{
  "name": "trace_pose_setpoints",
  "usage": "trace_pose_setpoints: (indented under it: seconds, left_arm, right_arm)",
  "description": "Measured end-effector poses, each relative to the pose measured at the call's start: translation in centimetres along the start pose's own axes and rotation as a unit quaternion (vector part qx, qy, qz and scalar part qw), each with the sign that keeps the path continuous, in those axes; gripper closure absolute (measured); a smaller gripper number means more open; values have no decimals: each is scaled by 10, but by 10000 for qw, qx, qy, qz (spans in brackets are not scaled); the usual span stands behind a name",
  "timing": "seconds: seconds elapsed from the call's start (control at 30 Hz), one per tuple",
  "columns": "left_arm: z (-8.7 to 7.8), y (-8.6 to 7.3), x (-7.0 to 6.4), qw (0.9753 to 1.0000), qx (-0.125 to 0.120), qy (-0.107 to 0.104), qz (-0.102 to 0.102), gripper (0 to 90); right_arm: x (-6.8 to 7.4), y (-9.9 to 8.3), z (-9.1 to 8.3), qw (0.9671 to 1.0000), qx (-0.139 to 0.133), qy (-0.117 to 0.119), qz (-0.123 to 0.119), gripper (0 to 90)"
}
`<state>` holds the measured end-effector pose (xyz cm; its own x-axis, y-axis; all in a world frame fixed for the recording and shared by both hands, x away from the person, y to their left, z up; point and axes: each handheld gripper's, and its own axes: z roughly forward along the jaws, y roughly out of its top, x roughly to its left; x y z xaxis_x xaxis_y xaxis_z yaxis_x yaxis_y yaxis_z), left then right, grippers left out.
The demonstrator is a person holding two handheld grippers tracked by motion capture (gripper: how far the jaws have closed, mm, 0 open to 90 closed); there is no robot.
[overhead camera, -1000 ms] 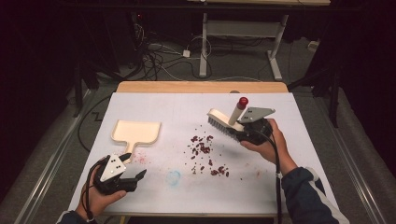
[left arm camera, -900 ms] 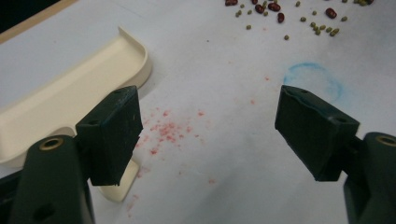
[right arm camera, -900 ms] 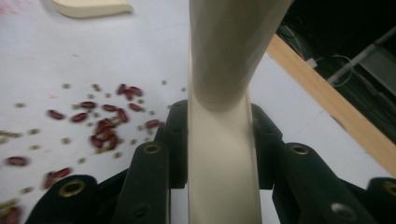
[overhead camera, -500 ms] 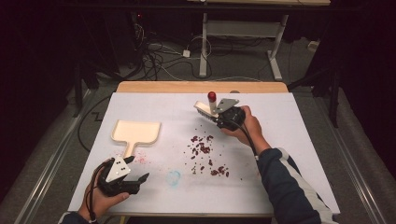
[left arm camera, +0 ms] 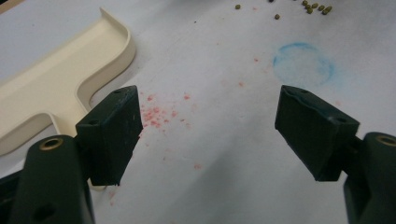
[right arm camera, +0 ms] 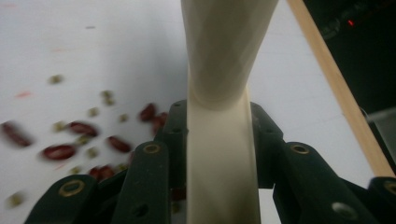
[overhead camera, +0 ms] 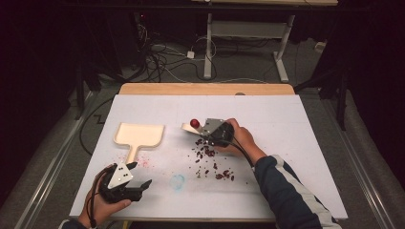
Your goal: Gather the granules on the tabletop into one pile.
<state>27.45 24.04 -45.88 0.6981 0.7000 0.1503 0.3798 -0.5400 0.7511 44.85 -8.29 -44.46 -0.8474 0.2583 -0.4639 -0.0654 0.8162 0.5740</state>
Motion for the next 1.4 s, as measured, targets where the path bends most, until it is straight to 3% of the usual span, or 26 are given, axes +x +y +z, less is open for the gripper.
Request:
trace_pose_setpoints:
  seconds: [0.03, 0.1, 0.17, 0.3, 0.43, 0.53, 0.67, 0.8, 0.83, 0.9, 1.0, 1.2, 1.23, 1.4]
  left_arm:
    - [-1, -1, -1, 10000, -6, 0, -25, 220]
    - [-2, -1, -1, 10000, 31, -5, 6, 220]
    - [-2, -1, -1, 10000, 41, -3, 5, 220]
    - [-1, -1, -2, 10000, 72, -30, -5, 220]
    - [-3, 0, -1, 10000, 38, 10, -5, 220]
    - [-5, 0, 0, 10000, 20, 31, -29, 220]
    - [-5, 0, 0, 10000, 7, 25, -26, 220]
    - [-4, 1, 0, 10000, -5, 26, -39, 220]
    - [-5, 1, 0, 10000, -6, 19, -39, 221]
    - [-5, 2, 0, 10000, -39, -1, -43, 220]
    - [-6, 3, -1, 10000, -80, -15, -53, 220]
    - [-6, 4, 0, 9999, -94, -17, -57, 221]
    - [-5, 4, 0, 9999, -96, -20, -58, 220]
    - [-4, 4, 0, 10000, -69, -28, -45, 221]
  right_arm:
    - [0, 0, 0, 10000, 0, 0, 0, 673]
    - [9, -10, -10, 9995, -115, 193, -231, 670]
    - [12, -13, -13, 9995, -220, 178, -120, 670]
    - [24, -26, -34, 9975, -436, 519, -189, 670]
    - [30, -32, -45, 9962, -486, 695, -201, 670]
    - [39, -34, -57, 9959, -521, 697, -241, 671]
    - [43, -34, -67, 9966, -462, 587, -356, 674]
    - [38, -33, -70, 9976, -429, 367, -411, 677]
    - [34, -32, -72, 9983, -400, 161, -393, 677]
    - [31, -30, -73, 9987, -302, 23, -419, 678]
    - [28, -28, -74, 9987, -249, -81, -440, 678]
    - [19, -19, -67, 9986, -395, -168, -312, 678]
    - [18, -14, -62, 9982, -445, -292, -278, 678]
    - [23, -5, -48, 9979, -353, -355, -419, 677]
